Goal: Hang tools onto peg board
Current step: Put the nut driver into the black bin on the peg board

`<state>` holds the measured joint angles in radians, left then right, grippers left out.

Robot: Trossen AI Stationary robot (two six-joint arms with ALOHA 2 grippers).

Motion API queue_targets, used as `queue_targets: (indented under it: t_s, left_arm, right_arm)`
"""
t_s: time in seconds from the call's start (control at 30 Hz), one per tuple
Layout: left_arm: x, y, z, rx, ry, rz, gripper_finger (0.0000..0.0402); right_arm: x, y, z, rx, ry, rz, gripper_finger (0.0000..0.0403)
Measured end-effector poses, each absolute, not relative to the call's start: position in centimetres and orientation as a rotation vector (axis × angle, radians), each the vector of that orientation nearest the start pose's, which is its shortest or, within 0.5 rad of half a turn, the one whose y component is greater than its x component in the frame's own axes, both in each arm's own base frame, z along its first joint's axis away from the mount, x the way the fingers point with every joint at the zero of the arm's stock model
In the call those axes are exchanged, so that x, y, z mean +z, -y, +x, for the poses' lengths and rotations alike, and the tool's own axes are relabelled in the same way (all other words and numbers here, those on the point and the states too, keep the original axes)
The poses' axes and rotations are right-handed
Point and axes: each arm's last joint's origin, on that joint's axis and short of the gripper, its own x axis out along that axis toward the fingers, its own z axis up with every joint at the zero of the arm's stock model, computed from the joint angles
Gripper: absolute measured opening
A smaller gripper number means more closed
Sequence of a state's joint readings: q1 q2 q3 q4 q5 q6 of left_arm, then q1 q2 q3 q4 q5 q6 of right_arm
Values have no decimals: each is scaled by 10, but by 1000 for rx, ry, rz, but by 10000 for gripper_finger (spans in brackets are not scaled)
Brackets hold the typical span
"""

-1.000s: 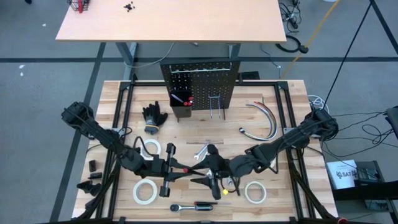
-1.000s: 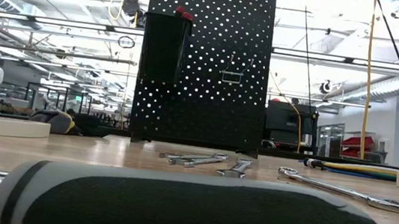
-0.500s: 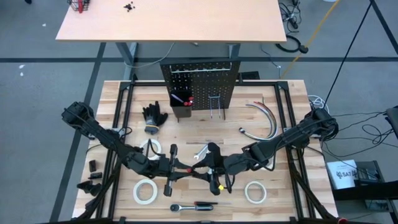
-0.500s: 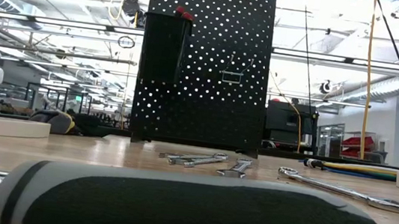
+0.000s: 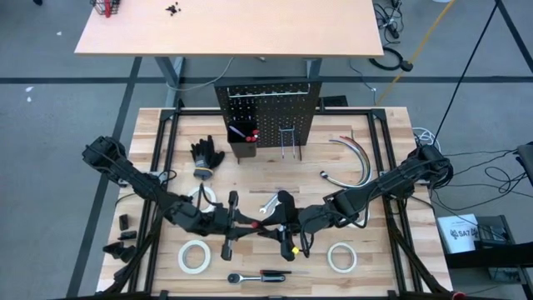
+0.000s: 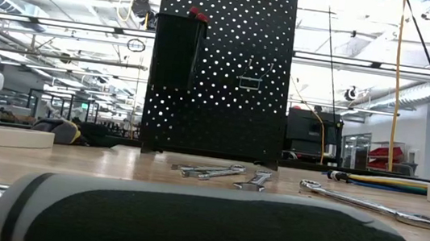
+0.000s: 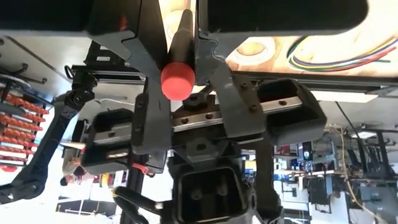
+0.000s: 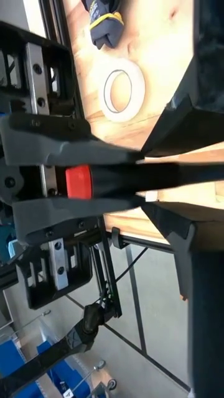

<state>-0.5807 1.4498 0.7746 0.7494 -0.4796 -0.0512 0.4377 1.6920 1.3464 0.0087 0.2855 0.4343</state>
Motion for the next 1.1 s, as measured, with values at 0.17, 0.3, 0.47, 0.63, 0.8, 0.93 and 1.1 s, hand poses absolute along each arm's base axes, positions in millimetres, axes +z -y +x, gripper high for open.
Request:
queue_targets:
  t_s: [0.17, 0.3, 0.47, 0.63, 0.8, 0.93, 1.1]
  left_arm:
    - [266, 157, 268, -96, 59, -110, 43]
    - [266, 157, 268, -104, 59, -117, 43]
    - [265, 156, 268, -88, 44, -119, 83]
    - [264, 150, 263, 17, -33, -261, 150]
    - [277, 134, 240, 79, -142, -250, 163]
    - [293, 117, 214, 110, -186, -218, 164]
    - [306, 103, 188, 105, -216, -194, 165]
  right_arm:
    - [307, -158, 360, 73, -344, 308, 69]
    - [307, -157, 360, 77, -343, 283, 43]
    - [307, -157, 360, 78, -342, 272, 43]
    - [305, -154, 362, 32, -338, 252, 43]
    - [309, -145, 366, 5, -303, 265, 43]
    - [317, -133, 373, -30, -213, 291, 43]
    - [336, -111, 380, -191, 0, 267, 43]
